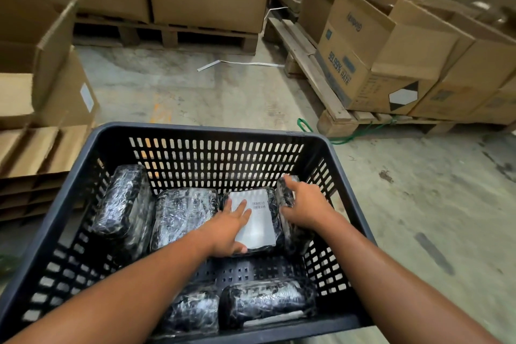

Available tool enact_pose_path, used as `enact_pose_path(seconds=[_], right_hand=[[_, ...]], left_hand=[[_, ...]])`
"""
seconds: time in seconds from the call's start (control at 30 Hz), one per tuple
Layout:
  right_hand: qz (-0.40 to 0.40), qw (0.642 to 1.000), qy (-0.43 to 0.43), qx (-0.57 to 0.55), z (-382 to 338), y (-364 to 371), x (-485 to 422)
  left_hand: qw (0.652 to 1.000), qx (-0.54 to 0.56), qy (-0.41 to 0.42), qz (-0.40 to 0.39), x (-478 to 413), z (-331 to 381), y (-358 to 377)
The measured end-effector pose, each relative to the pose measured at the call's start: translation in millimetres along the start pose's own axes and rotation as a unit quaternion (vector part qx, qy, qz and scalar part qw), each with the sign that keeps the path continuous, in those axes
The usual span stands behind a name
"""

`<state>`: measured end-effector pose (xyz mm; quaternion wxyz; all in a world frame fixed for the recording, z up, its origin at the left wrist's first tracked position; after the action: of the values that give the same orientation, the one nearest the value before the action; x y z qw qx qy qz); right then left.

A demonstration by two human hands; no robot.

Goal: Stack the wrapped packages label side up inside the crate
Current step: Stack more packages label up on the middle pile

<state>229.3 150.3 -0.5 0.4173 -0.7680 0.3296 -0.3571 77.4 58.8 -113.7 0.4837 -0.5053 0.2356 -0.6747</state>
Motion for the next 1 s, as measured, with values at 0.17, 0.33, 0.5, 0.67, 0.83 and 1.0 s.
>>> enact_pose_path(seconds=[0.17,0.33,0.5,0.67,0.83,1.0], right_hand=[[0.034,0.999,-0.027,-0.013,-3.9,-32.6,1.6],[0.108,0.987,-0.026,-0.116,-1.6,-76.4,-0.5],[0.124,0.943,-0.001,-0.310,-7.0,-71.2,-10.1],[0.100,0.900,0.043,-0.421,-9.0,-46.5,-16.3],[0.099,0.938,-0.020,-0.330,5.4,-39.7,-10.0],[-0.108,0.910,-0.077,-0.392,3.6,-11.7,-8.1]], left_hand=[[0.984,0.141,0.091,0.054,12.1,25.3,-28.4],[0.963,0.216,0.118,0.108,33.0,52.6,-62.0],[0.954,0.173,0.133,0.204,45.5,73.6,-74.0],[0.911,0.361,0.106,0.167,47.9,47.0,-91.2],[0.803,0.575,0.096,0.123,54.8,13.1,-111.5],[0.747,0.657,0.077,0.070,54.0,-8.9,-124.0]])
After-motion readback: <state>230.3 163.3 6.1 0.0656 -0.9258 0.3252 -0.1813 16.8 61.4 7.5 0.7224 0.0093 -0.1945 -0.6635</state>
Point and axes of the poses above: each hand's wrist, its own x-axis away from the middle knuckle, its own y-axis out of the palm, z = x × y, the point moved 6 cm from there along -x, towards the middle knuckle, and after that the axes turned 10 degrees about -y, right-handed, at the moved point
